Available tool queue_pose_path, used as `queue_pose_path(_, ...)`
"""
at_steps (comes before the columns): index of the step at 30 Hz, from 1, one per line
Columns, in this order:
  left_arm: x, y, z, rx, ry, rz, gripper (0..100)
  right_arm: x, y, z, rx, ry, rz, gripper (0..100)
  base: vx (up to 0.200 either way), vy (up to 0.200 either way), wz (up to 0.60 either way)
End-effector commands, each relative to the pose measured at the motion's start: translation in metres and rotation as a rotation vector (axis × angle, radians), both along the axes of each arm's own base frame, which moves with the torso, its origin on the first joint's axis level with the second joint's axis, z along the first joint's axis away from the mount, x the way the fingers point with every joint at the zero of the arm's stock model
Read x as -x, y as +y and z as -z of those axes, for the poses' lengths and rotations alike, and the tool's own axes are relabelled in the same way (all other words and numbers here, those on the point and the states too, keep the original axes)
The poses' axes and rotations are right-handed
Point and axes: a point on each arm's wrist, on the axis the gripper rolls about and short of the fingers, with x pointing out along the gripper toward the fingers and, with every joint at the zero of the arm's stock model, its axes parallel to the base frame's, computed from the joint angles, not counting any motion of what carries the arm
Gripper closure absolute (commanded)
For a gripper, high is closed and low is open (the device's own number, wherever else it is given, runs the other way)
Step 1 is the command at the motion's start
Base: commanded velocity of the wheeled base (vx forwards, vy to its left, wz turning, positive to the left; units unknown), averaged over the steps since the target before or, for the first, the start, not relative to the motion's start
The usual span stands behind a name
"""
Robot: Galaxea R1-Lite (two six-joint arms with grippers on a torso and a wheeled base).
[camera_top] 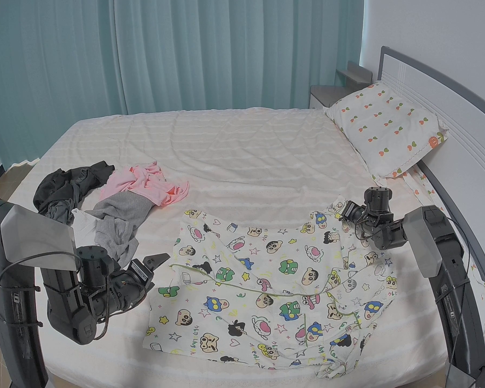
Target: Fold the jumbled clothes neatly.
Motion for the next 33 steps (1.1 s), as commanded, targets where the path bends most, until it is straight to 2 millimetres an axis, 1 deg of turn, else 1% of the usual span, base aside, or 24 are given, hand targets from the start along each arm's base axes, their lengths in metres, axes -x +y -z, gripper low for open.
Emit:
queue_pose_path(1, 0.0, 0.0, 0.0, 0.001, -0.003, 0.001, 0, 0.0, -0.001, -0.002, 0.0, -0.01, 0.002, 100, 0.0, 0.0, 0.0)
queue_pose_path(9, 0.0, 0.0, 0.0, 0.001, -0.003, 0.001, 0, -0.001, -0.006, -0.004, -0.001, -0.019, 0.012, 100, 0.0, 0.0, 0.0)
queue_pose_path(10, 0.0, 0.0, 0.0, 0.001, -0.003, 0.001, 0, -0.001, -0.006, -0.004, -0.002, -0.019, 0.014, 0, 0.0, 0.0, 0.0)
queue_pose_path(16, 0.0, 0.0, -0.001, 0.001, -0.005, 0.001, 0, -0.001, -0.016, -0.003, 0.009, -0.017, 0.059, 0, 0.0, 0.0, 0.0)
queue_pose_path(18, 0.0, 0.0, -0.001, 0.002, -0.004, 0.002, 0, -0.002, -0.023, -0.005, 0.016, -0.022, 0.093, 0, 0.0, 0.0, 0.0)
queue_pose_path(19, 0.0, 0.0, -0.001, 0.002, -0.004, 0.002, 0, -0.002, -0.028, -0.01, 0.019, -0.031, 0.116, 0, 0.0, 0.0, 0.0)
queue_pose_path(21, 0.0, 0.0, -0.001, 0.003, -0.004, 0.001, 0, -0.004, -0.034, -0.03, 0.006, -0.068, 0.171, 0, 0.0, 0.0, 0.0)
queue_pose_path(22, 0.0, 0.0, -0.001, 0.003, -0.004, 0.001, 0, -0.004, -0.035, -0.047, -0.015, -0.1, 0.2, 0, 0.0, 0.0, 0.0)
queue_pose_path(23, 0.0, 0.0, -0.001, 0.003, -0.004, 0.001, 0, -0.004, -0.035, -0.07, -0.043, -0.14, 0.216, 0, 0.0, 0.0, 0.0)
queue_pose_path(24, 0.0, 0.0, -0.001, 0.003, -0.004, 0.001, 0, -0.001, -0.035, -0.088, -0.071, -0.16, 0.224, 0, 0.0, 0.0, 0.0)
queue_pose_path(26, 0.0, 0.0, -0.001, 0.003, -0.005, 0.001, 0, 0.017, -0.031, -0.102, -0.102, -0.117, 0.229, 0, 0.0, 0.0, 0.0)
queue_pose_path(27, 0.0, 0.0, -0.001, 0.004, -0.005, 0.003, 0, 0.024, -0.029, -0.103, -0.107, -0.1, 0.225, 0, 0.0, 0.0, 0.0)
queue_pose_path(28, 0.0, 0.0, -0.002, 0.006, -0.006, 0.002, 0, 0.043, -0.028, -0.108, -0.111, -0.064, 0.209, 0, 0.0, 0.0, 0.0)
queue_pose_path(30, 0.001, 0.0, -0.003, 0.008, -0.008, 0.0, 0, 0.072, -0.019, -0.111, -0.115, -0.037, 0.148, 0, 0.0, 0.0, 0.0)
queue_pose_path(31, 0.002, 0.0, -0.003, 0.009, -0.003, 0.0, 0, 0.084, -0.017, -0.11, -0.119, -0.025, 0.128, 0, 0.0, 0.0, 0.0)
queue_pose_path(32, 0.002, 0.0, -0.003, 0.009, -0.001, 0.0, 0, 0.089, -0.016, -0.11, -0.119, -0.023, 0.122, 0, 0.0, 0.0, 0.0)
queue_pose_path(33, 0.009, -0.001, -0.003, 0.008, 0.014, 0.009, 0, 0.124, -0.008, -0.107, -0.121, -0.005, 0.075, 0, 0.0, 0.0, 0.0)
